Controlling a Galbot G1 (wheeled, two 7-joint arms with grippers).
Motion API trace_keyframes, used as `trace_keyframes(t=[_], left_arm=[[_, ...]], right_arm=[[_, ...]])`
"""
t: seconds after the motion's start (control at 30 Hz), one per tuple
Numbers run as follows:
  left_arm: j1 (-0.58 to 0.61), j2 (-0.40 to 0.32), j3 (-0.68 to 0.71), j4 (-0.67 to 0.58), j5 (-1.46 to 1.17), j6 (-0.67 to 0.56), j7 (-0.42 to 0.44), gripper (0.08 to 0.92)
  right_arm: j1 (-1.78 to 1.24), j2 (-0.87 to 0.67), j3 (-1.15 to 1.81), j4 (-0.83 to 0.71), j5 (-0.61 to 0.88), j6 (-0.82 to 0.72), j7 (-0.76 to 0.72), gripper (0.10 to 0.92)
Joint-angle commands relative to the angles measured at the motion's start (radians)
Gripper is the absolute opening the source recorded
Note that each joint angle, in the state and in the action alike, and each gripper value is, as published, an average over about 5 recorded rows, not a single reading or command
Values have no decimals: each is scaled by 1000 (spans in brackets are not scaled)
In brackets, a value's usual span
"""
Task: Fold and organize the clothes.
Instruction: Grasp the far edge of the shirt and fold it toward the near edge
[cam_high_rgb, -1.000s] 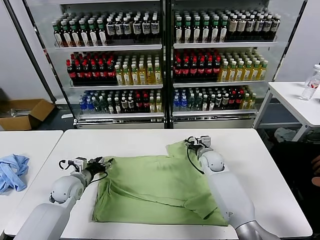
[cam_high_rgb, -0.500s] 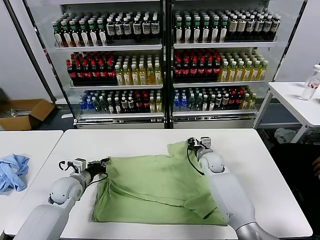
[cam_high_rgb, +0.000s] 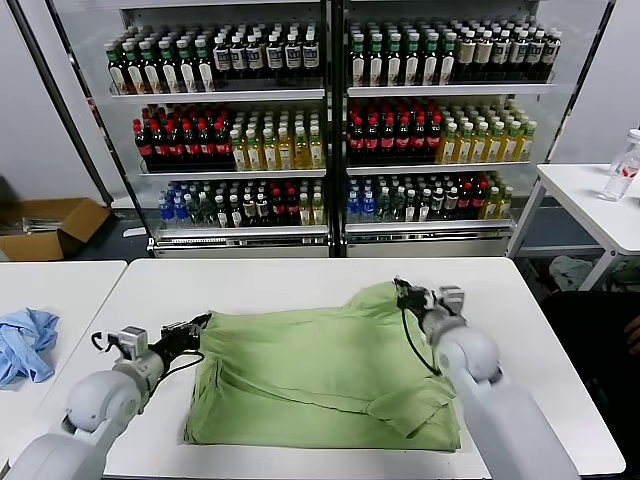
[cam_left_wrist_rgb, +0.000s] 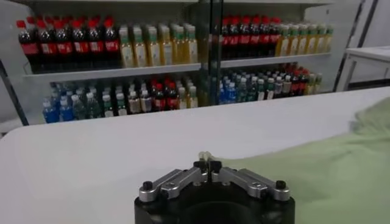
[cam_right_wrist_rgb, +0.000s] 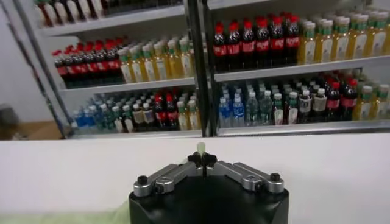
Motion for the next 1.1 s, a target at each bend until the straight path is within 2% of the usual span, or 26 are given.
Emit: trace_keyframes(t=[0.03, 0.47, 0.63, 0.93, 1.1], left_arm=[[242, 35, -100, -143, -19, -39, 11, 85], [279, 21, -131, -162, 44, -21, 86, 85], [303, 30, -169, -180, 65, 60, 116, 85], [314, 34, -203, -175, 171, 150, 223, 85], [310, 26, -199, -185, 196, 145, 212, 106]], right_arm=[[-398, -95, 157, 366, 26, -17, 22, 106], [-617, -67, 266, 488, -43, -12, 19, 106], [-658, -52, 247, 485, -86, -2, 20, 106], [-703, -29, 224, 483, -164, 13, 22, 106], [-714, -29, 217, 476, -215, 2, 24, 123]])
